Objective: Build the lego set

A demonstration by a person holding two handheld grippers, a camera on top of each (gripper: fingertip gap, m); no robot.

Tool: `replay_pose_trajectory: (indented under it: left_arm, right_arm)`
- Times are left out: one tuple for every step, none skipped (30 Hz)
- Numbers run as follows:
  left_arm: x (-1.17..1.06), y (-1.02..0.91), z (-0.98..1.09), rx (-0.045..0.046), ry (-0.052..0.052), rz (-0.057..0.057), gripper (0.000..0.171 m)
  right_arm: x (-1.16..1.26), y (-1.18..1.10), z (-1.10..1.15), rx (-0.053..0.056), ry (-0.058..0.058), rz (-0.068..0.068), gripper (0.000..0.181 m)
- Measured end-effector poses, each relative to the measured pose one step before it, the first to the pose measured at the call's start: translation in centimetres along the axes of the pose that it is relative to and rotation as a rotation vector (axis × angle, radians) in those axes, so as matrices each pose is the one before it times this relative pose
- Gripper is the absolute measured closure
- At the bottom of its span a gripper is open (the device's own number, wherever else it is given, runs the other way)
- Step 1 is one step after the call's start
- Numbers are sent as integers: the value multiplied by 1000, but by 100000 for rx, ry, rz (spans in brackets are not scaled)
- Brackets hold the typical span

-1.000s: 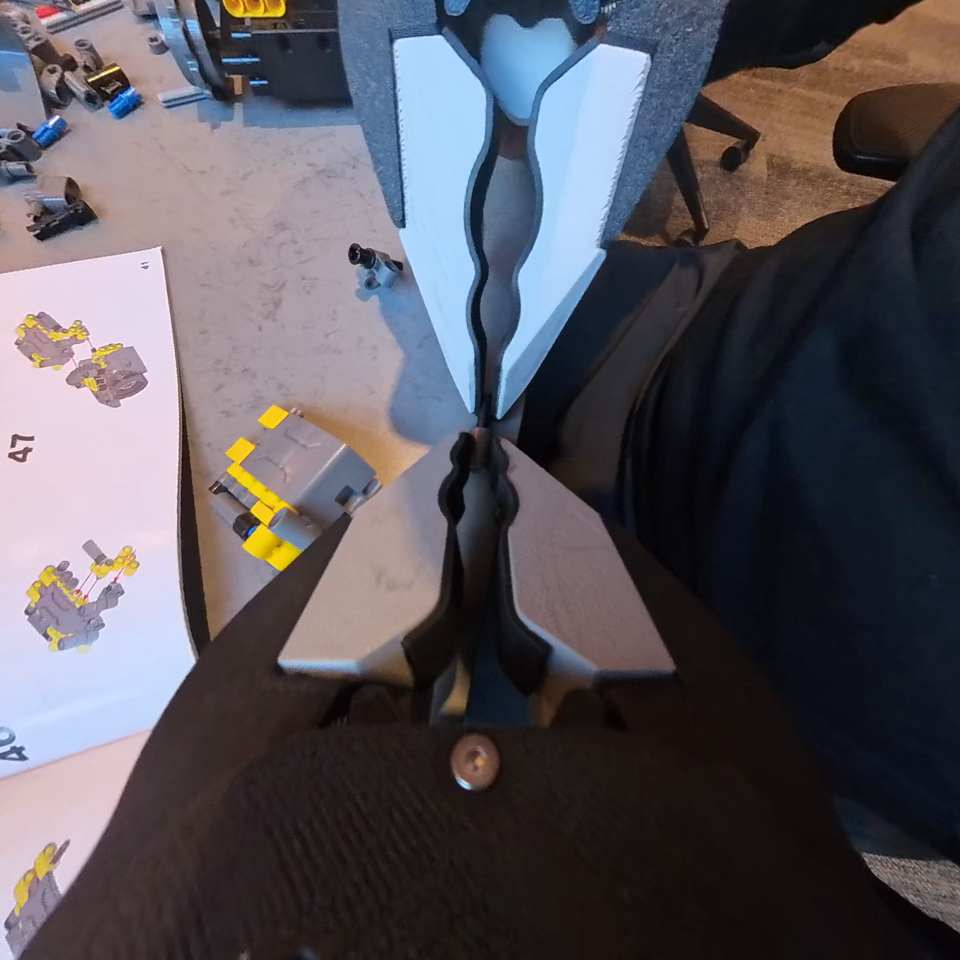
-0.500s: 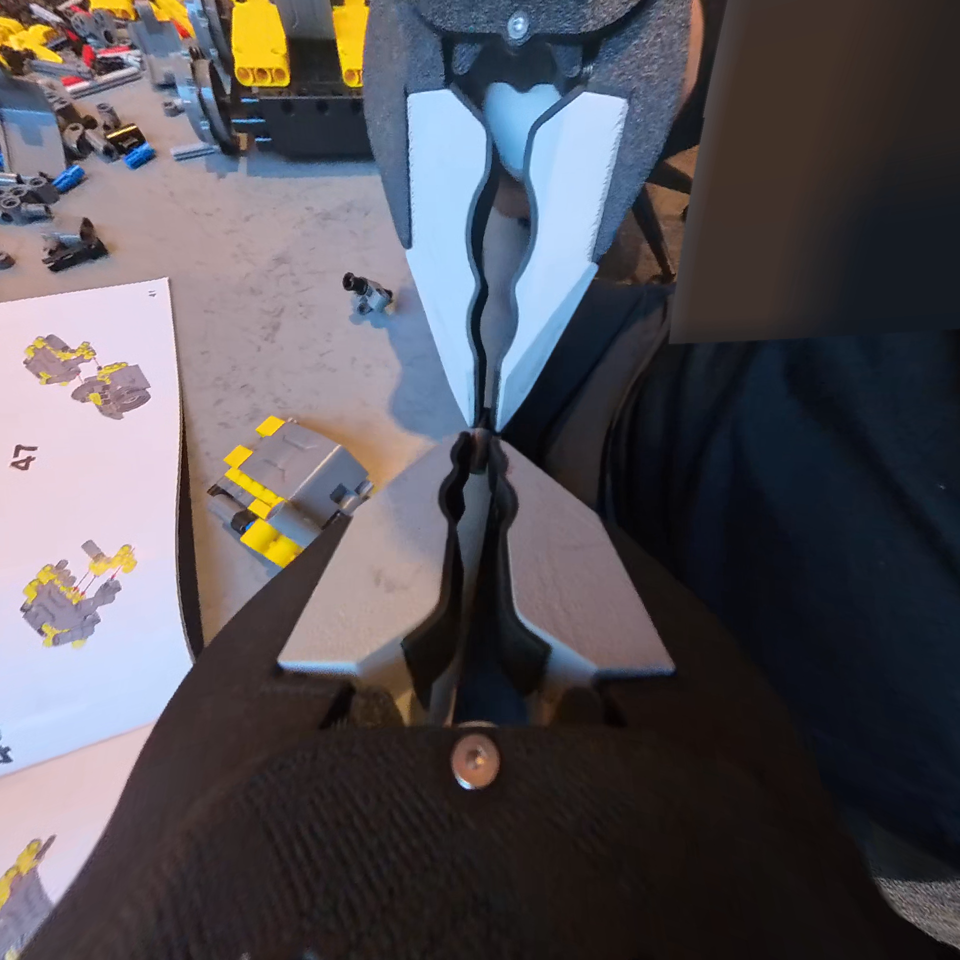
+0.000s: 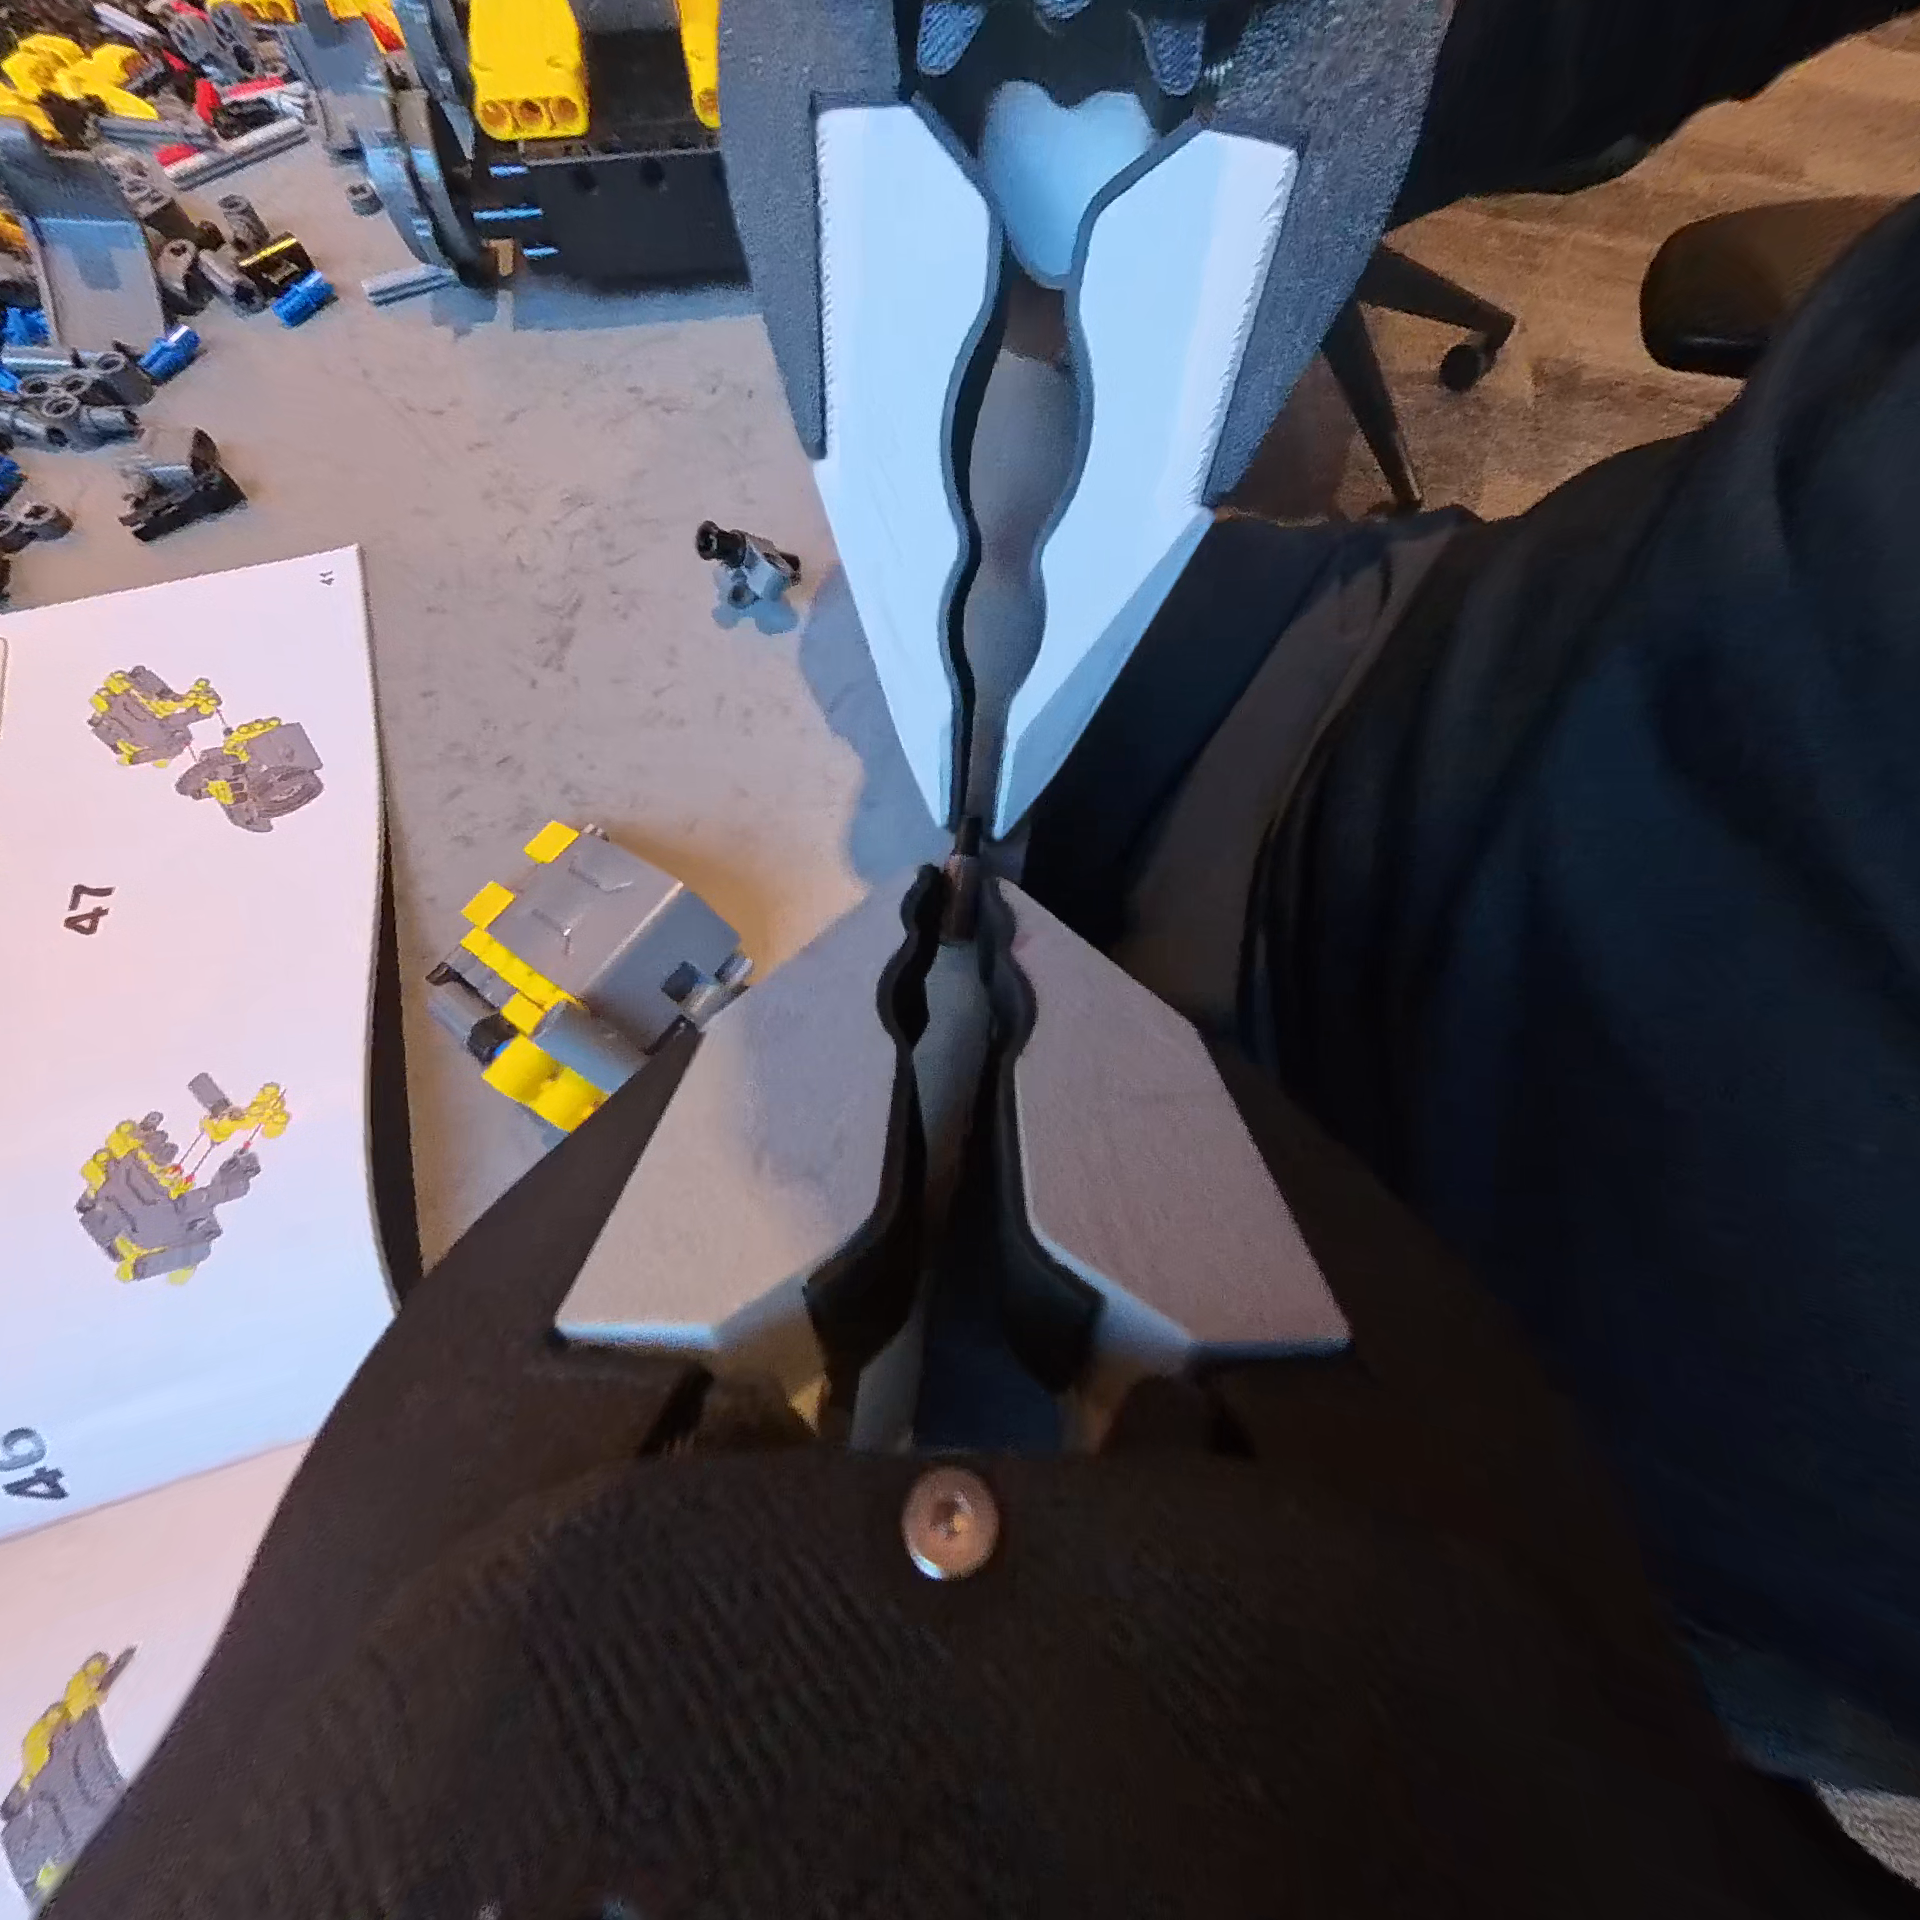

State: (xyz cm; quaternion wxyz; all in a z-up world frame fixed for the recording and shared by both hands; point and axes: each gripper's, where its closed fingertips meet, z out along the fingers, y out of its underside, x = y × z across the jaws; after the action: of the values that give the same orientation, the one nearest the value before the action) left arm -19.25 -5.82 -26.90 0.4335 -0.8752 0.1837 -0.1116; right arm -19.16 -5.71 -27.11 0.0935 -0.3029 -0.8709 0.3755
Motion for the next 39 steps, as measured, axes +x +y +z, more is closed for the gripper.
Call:
replay_pose_trajectory:
  left_arm:
    - [-101,-67,-16,434,-422,-422,166]
    - [-13,19,7,-144,-16,-98,166]
    - [30,27,23,-200,55,256,165]
    - [55,32,28,-272,59,611,165]
    - [48,3,2,-18,53,506,165]
    - [-7,6,-1,-63,10,-76,165]
    - [-5,-5,-4,-69,56,-191,165]
    - [-13,5,-1,-60,-35,-75,166]
    - [-17,-1,12,-84,-244,85,166]
    - [-16,19,10,-152,-149,124,166]
    - [10,35,-1,-250,52,21,166]
    - [-7,-2,-16,-1,139,-332,166]
    - [-10,6,2,-125,199,-350,166]
    - [5,-6,13,-69,194,-304,166]
    - [-10,6,5,-129,75,-151,166]
    - [1,-9,18,-51,-49,30,166]
    - [1,-21,3,83,-150,135,166]
    - [-6,-31,18,204,-140,-59,166]
    - [-79,-76,24,360,-595,-619,165]
    - [-286,-118,64,606,-2105,-1316,166]
    - [-321,-92,26,488,-2672,-2216,166]
    - [9,-104,-31,670,-1162,-3815,165]
    - [221,-300,-138,2272,-516,-5048,165]
    - [184,-405,-223,4163,-1260,-5021,165]
    - [131,-229,-255,3706,-1652,-3214,165]
    - [96,-25,-281,2461,-1874,-332,165]
    - [38,-1,-288,1720,-2182,2112,165]
    - [14,-39,-262,1332,-2313,3823,166]
    - [40,-71,-215,933,-1868,4598,165]
    - [-49,-50,-190,565,-2233,4035,165]
    - [-60,-72,-147,1088,-2211,3091,165]
    - [53,-107,-87,1897,-1235,1964,165]
    - [157,1,0,1678,-13,707,165]
    - [214,186,85,509,954,-206,165]
    - [187,331,126,-705,1528,-483,165]
    - [8,337,117,-1011,590,-253,165]
    - [-146,246,64,-565,-425,189,165]
    - [-144,126,8,-32,-395,505,165]
    - [-80,30,-46,375,-78,465,165]
  right_arm:
    - [124,11,-161,768,479,583,178]
    - [-6,59,-99,387,-347,693,180]
    - [19,61,-39,157,-71,458,181]
    - [5,38,8,145,36,-28,181]
    - [-47,29,55,-133,-271,-242,181]
    - [-17,25,59,-271,55,-495,181]
    - [-9,15,41,-277,97,-654,181]
    - [-29,22,46,-304,-177,-399,181]
    - [-27,15,44,-212,-216,-209,181]
    - [-56,27,100,-348,-353,-225,181]
    - [-67,8,117,-302,-336,-395,181]
    - [-10,-18,39,-222,105,-394,181]
    - [9,-9,12,-47,63,-58,181]
    - [1,4,-9,225,-128,359,181]
    - [2,5,-4,338,-59,464,181]
    - [22,11,-21,106,155,214,181]
    - [28,16,-20,58,333,90,181]
    - [81,24,-41,165,476,362,181]
    - [156,33,-72,187,652,681,181]
    - [246,24,-120,488,857,782,181]
    - [159,-6,-152,742,357,967,179]
    - [130,-40,-160,951,590,1119,169]
    - [-26,-18,-155,915,148,569,162]
    - [-181,-22,-186,1031,-76,-384,160]
    - [-228,-81,-202,1409,182,-1322,159]
    - [-216,-109,-192,1405,496,-1876,159]
    - [-96,-59,-128,683,1036,-1770,158]
    - [69,58,-43,-218,1404,-1191,158]
    - [161,82,20,-595,1250,-534,158]
    - [83,63,69,-549,101,171,158]
    - [13,4,60,-216,-746,775,158]
    - [16,-58,37,292,-675,901,158]
    - [12,-123,-7,744,-334,619,158]
    - [14,-112,-9,826,36,282,158]
    - [22,-72,6,498,268,82,158]
    - [2,-22,39,213,351,-208,158]
    - [34,-25,28,215,855,-698,158]
    - [58,-18,33,54,1070,-879,158]
    - [-30,7,52,-149,467,-791,158]
